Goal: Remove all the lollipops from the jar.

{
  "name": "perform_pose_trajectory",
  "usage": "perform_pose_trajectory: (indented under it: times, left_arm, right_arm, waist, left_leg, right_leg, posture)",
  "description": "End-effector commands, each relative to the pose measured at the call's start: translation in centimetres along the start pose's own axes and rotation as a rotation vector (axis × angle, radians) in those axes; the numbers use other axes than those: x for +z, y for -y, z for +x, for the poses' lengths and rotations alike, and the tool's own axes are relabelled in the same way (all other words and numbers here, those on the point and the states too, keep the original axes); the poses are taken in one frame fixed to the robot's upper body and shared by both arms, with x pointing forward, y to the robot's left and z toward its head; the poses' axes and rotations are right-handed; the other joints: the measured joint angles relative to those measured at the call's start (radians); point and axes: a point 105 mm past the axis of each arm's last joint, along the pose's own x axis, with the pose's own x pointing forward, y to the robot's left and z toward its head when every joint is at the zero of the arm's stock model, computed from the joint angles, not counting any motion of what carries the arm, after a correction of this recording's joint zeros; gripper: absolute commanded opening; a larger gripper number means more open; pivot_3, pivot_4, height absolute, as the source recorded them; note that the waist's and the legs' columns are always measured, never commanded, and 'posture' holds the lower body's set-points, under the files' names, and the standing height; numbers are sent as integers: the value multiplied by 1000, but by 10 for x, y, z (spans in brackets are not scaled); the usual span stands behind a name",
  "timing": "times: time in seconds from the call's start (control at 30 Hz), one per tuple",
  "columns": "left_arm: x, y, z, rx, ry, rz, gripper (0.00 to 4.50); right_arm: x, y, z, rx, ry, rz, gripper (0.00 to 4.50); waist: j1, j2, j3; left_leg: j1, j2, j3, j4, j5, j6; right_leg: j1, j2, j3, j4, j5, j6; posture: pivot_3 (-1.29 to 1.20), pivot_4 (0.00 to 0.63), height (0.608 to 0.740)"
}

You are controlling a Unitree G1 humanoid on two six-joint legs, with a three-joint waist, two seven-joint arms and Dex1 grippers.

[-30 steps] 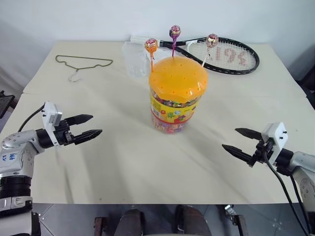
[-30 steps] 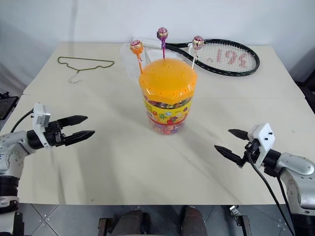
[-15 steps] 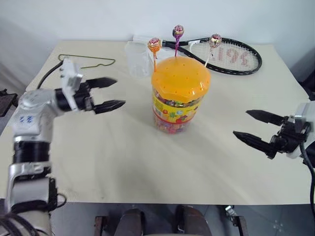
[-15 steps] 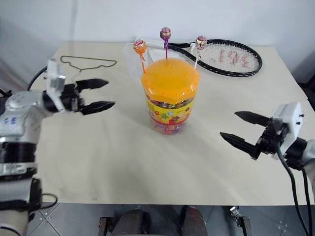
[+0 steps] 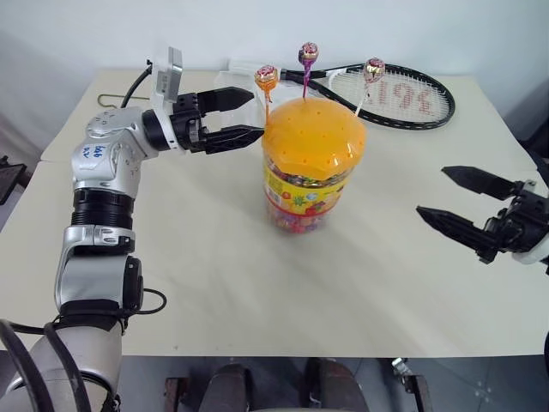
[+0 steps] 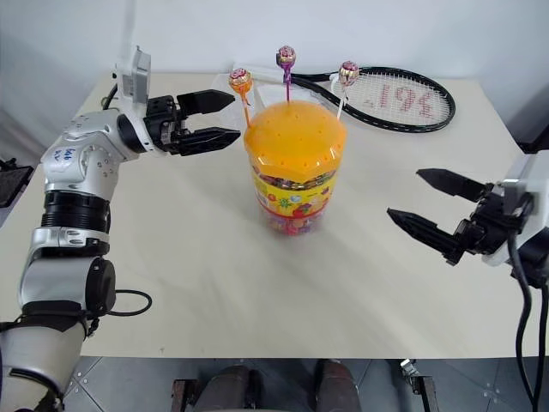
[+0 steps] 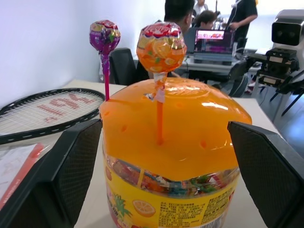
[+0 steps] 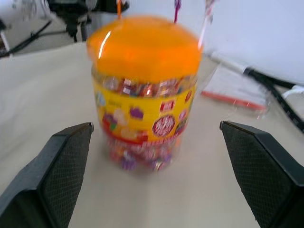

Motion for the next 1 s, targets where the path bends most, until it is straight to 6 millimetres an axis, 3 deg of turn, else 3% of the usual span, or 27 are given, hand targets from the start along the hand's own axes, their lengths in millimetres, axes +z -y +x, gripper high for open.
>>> perform_pose_trajectory:
  times: [0.03,0.23,0.33,0.77,1.0]
  left_arm:
    - [15,-2,5,-18,26,48,4500]
    - [9,-5,15,-42,34,37,4500]
    - [9,-4,18,-62,38,39,3941]
    - [22,-3,25,-77,39,52,26]
    - [60,-20,26,63,105,56,26]
  right_arm:
    - [23,-4,-2,2,42,-59,4468]
    - [37,-8,-3,29,76,-69,4468]
    - [41,-9,-5,43,73,-68,4500]
    - [50,-13,-3,76,98,-67,4500]
    - [51,-9,-1,94,106,-63,4500]
  waist:
    - [1,0,0]
    - [0,-1,1]
    - [0,-1,1]
    - [2,-1,1]
    - [0,-5,3]
  left_leg:
    - [0,0,0,0,0,0]
    - [-1,0,0,1,0,0]
    - [-2,0,0,1,0,0]
    - [-11,0,-5,10,-1,2]
    - [-11,0,-6,11,-1,2]
  right_leg:
    - [0,0,0,0,0,0]
    - [0,0,0,-1,0,0]
    - [-1,0,-1,-1,0,0]
    - [-3,0,-4,1,1,1]
    - [-3,0,-4,1,1,1]
  posture:
    - [0,150,740]
    - [0,150,740]
    - [0,150,740]
    - [0,150,740]
    - [0,150,740]
